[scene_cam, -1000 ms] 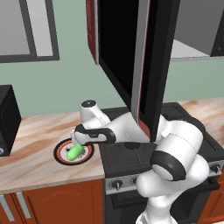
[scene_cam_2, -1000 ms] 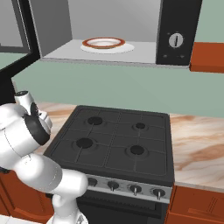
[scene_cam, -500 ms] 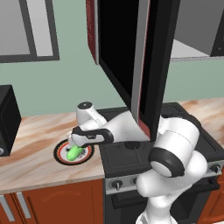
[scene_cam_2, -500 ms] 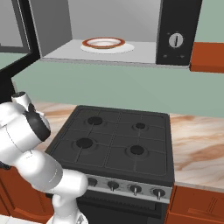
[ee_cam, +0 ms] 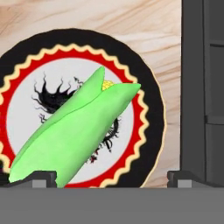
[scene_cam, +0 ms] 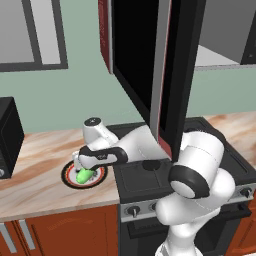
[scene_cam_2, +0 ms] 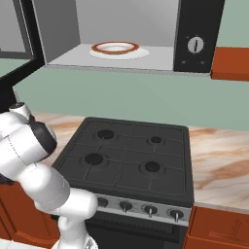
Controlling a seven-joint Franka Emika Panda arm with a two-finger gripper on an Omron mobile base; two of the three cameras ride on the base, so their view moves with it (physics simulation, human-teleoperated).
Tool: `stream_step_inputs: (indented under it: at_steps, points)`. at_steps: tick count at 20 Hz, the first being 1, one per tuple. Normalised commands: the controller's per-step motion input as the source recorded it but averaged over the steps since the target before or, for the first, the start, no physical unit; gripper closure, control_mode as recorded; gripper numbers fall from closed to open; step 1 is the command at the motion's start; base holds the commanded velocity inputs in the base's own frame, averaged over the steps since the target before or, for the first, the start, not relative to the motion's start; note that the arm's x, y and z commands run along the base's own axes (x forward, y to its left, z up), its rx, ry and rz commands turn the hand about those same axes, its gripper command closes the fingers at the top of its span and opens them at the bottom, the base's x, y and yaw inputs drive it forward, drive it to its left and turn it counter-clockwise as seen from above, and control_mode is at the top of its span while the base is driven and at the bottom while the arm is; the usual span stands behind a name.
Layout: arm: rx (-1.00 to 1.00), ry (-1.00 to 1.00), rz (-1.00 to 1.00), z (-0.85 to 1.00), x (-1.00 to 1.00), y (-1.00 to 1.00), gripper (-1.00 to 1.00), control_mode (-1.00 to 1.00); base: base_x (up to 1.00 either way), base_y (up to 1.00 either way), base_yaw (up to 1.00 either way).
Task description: Pick the corn from the counter and place it in the microwave. Then turn on the microwave.
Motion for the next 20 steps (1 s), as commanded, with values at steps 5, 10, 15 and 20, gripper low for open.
stream_step_inputs:
  at_steps: [5,10,15,20]
  points:
    - [0.0,-0.01,-0.01,0.0,0.0,0.12,-1.0,-1.0,0.0,0.0,0.0]
    - [0.0,-0.02,-0.02,-0.04,0.0,0.11,-1.0,-1.0,0.0,0.0,0.0]
    - [0.0,-0.04,-0.02,-0.02,0.0,0.08,-1.0,-1.0,0.0,0.0,0.0]
    - [0.0,-0.03,-0.03,-0.01,0.0,0.06,-1.0,-1.0,0.0,0.0,0.0]
